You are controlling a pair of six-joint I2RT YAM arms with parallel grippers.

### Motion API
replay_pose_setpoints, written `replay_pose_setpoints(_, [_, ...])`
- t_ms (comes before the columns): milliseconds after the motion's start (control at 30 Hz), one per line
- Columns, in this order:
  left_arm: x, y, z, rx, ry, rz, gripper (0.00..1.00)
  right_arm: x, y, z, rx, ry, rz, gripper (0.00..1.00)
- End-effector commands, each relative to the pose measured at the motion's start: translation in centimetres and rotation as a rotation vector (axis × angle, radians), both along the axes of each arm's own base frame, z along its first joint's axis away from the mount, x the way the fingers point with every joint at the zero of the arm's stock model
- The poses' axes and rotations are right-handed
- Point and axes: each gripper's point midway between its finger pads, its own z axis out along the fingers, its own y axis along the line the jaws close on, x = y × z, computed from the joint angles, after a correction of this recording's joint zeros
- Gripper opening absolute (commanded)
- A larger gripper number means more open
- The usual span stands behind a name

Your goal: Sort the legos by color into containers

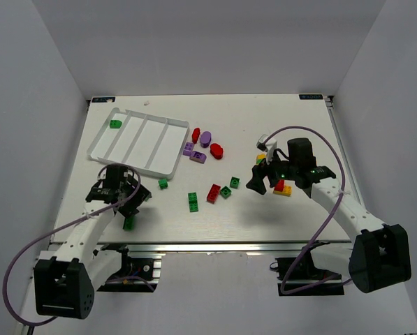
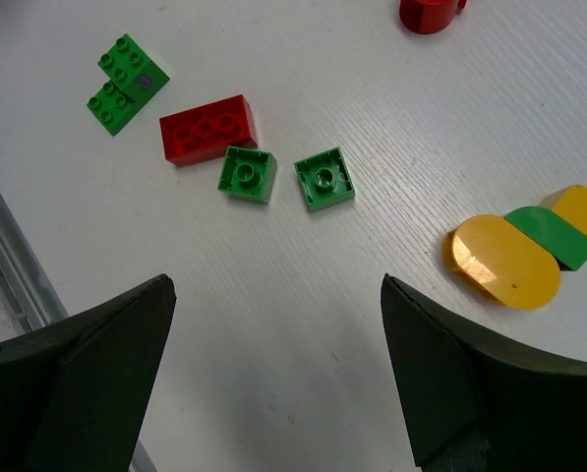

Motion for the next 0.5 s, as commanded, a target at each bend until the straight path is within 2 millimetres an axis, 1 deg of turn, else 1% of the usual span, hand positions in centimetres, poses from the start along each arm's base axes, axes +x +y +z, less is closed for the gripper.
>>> replay_pose_setpoints(0, [1.0,0.8,-0.2,0.042,-0.025,0.056,0.77,1.5,0.3,2.0,0.021,-0.058,-0.045,0.89])
replay_pose_setpoints(133, [2.1,0.9,-0.9,0.050,-0.019,0.066,0.76,1.4,0.5,2.2,0.033,-0.058,-0.035,0.89])
replay_pose_setpoints(333, [3.9,0.8,-1.4,0.058,-0.034,0.058,0.76,1.6,0.7,2.2,0.036,-0.059,-0.027,0.89])
replay_pose_setpoints(467, [5.1,0.6,-2.3,0.063,-0.010,0.049,0.74,1.8,0.6,2.1,0.029,-0.064,-0.026,0.89])
